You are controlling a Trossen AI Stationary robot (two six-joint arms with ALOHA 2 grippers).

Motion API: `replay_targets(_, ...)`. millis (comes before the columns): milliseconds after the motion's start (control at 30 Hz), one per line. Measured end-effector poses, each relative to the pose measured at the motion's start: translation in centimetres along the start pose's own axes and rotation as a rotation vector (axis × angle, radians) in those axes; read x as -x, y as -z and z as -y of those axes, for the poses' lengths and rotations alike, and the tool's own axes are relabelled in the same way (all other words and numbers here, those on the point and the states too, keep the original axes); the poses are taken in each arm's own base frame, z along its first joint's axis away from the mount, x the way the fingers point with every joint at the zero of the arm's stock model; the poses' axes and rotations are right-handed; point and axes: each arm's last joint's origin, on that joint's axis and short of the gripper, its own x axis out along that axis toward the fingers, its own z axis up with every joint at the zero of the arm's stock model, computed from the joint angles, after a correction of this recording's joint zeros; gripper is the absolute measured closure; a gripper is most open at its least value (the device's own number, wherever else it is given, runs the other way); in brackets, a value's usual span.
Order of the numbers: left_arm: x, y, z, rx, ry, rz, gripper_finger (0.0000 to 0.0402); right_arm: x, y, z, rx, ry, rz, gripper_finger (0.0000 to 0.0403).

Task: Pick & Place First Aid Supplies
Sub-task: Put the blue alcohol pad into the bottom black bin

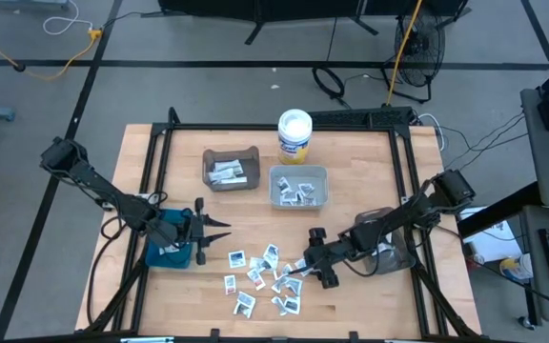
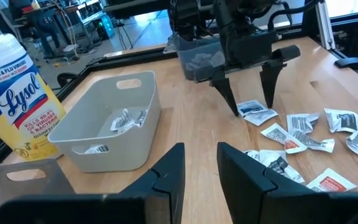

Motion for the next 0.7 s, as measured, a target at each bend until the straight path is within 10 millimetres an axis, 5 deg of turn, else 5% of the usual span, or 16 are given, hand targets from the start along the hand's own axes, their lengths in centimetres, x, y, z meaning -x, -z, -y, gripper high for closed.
replay_targets(700, 0.0, 0.0, 0.0, 0.002, -0.001, 0.0, 0.0304, 0.46, 0.32, 0.13, -0.034, 0.01, -0.039, 0.0189)
